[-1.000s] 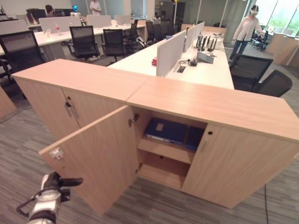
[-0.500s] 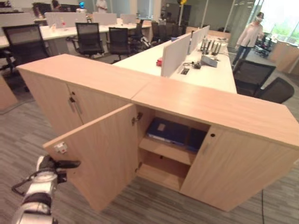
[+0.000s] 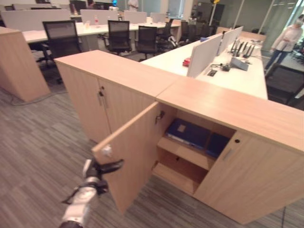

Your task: Put the empty folder in the office cabinet

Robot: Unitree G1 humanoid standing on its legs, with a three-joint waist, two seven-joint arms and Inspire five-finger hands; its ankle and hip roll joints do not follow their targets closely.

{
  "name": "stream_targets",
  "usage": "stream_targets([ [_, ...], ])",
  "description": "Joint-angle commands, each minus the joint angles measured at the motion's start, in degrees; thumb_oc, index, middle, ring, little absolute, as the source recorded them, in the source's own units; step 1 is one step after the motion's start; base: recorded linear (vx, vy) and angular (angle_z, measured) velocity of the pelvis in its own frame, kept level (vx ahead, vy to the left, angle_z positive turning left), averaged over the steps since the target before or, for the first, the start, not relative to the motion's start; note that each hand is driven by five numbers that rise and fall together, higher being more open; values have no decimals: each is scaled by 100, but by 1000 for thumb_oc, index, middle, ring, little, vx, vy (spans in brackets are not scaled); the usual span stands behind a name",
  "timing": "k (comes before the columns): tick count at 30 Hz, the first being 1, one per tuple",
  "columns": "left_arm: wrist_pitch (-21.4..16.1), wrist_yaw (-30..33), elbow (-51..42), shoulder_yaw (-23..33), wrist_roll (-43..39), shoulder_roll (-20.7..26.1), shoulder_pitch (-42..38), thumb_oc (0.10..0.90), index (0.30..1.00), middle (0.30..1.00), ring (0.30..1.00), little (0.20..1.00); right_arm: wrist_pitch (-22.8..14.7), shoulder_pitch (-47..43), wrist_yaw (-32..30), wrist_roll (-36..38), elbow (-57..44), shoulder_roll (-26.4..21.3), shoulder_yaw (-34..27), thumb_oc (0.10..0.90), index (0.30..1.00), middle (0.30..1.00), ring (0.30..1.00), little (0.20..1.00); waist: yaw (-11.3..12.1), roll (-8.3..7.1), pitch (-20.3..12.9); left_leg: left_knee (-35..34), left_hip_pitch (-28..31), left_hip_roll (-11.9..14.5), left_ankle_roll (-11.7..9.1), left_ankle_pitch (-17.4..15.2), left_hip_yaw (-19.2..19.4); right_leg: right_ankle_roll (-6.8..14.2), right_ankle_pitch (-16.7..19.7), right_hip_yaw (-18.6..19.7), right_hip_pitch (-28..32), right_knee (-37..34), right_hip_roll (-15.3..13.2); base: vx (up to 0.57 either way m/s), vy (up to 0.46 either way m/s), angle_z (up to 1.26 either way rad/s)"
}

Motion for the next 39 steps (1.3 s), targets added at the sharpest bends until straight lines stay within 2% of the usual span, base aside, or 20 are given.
stream_targets([
  [1,0,-1729,-1003,-1287,-562,-1234,-1610,800,900,900,900,900,-21,-581,-85,20,201,81,288,800,900,900,900,900,-579,181,73,-6,659,73,134,-1024,83,96,-3,-321,-74,-75,269,-13,-4,11],
  [2,193,-2098,-1207,-1870,-745,-1181,-1685,800,900,900,900,900,-25,-682,-43,-39,257,117,454,800,900,900,900,900,-583,192,133,-6,658,69,144,-1034,68,101,-4,-315,-80,-75,279,-13,-3,10],
  [3,194,-2098,-1209,-1874,-748,-1176,-1686,800,900,900,900,900,-26,-685,-43,-40,261,120,450,800,900,900,900,900,-579,188,131,-6,654,67,145,-1033,68,101,-4,-314,-84,-75,278,-14,-6,3],
  [7,397,-2499,-1935,-2794,-1039,-815,-2205,800,900,900,900,900,-30,-809,46,-347,407,156,827,800,900,900,900,900,-619,210,175,-6,645,62,146,-1054,42,110,-23,-324,-85,-75,286,-2,-7,-27],
  [10,416,-2470,-1920,-2949,-1422,-932,-2223,800,900,900,900,900,-74,-934,62,-503,399,190,1068,800,900,900,900,900,-649,201,177,-6,650,75,135,-1053,57,93,-39,-311,-90,-75,306,3,-7,-6],
  [20,355,-2422,-1758,-3088,-1677,-1036,-2287,800,900,900,900,900,-160,-1190,-4,-693,427,242,1370,800,900,900,900,900,-703,210,180,-6,667,135,111,-1064,87,56,-90,-259,-108,-75,364,1,-10,-23],
  [24,291,-2393,-1713,-2936,-1550,-909,-2127,800,900,900,900,900,-182,-1143,-26,-693,475,206,1302,800,900,900,900,900,-709,220,182,-6,684,152,99,-1071,98,50,-108,-247,-106,-75,383,0,0,0],
  [28,198,-2301,-1428,-2526,-1343,-785,-1696,800,900,900,900,900,-193,-1044,-14,-669,471,200,1206,800,900,900,900,900,-670,227,190,-6,699,168,89,-1069,116,38,-134,-246,-88,-75,400,0,0,0],
  [30,156,-2328,-1333,-2114,-1218,-641,-1444,800,900,900,900,900,-242,-589,34,-799,320,41,1096,800,900,900,900,900,-710,228,214,-6,706,179,78,-1065,133,38,-148,-237,-86,-75,413,0,0,0],
  [31,158,-2329,-1337,-2109,-1218,-639,-1435,800,900,900,900,900,-244,-582,34,-800,318,40,1102,800,900,900,900,900,-713,229,209,-6,707,180,77,-1066,134,38,-149,-236,-86,-75,413,10,-16,-9],
  [32,125,-2382,-1311,-1722,-1161,-437,-1051,800,900,900,900,900,-213,-561,43,-799,432,-10,923,800,900,900,900,900,-690,232,201,-6,713,186,66,-1070,149,38,-144,-238,-93,-75,422,11,-9,-6],
  [33,126,-2382,-1312,-1721,-1161,-437,-1050,800,900,900,900,900,-213,-560,43,-799,432,-10,924,800,900,900,900,900,-690,232,200,-6,713,186,66,-1070,148,38,-144,-238,-94,-75,422,22,-15,-7],
  [35,-16,-2235,-1306,-1107,-870,-334,-413,800,900,900,900,900,-208,-575,64,-730,499,-16,723,800,900,900,900,900,-594,230,192,-6,731,218,56,-1068,152,12,-173,-235,-81,-75,452,17,-19,-1],
  [37,-32,-2182,-1318,-952,-745,-324,-239,800,900,900,900,900,-210,-589,63,-691,501,-18,679,800,900,900,900,900,-569,230,185,-6,737,233,52,-1066,151,3,-187,-233,-72,-75,467,17,-32,-2],
  [39,-94,-2025,-1351,-547,-392,-286,163,800,900,900,900,900,-191,-643,58,-564,475,-69,545,800,900,900,900,900,-474,233,191,-6,753,275,38,-1052,145,-29,-222,-234,-58,-75,511,19,-49,3],
])
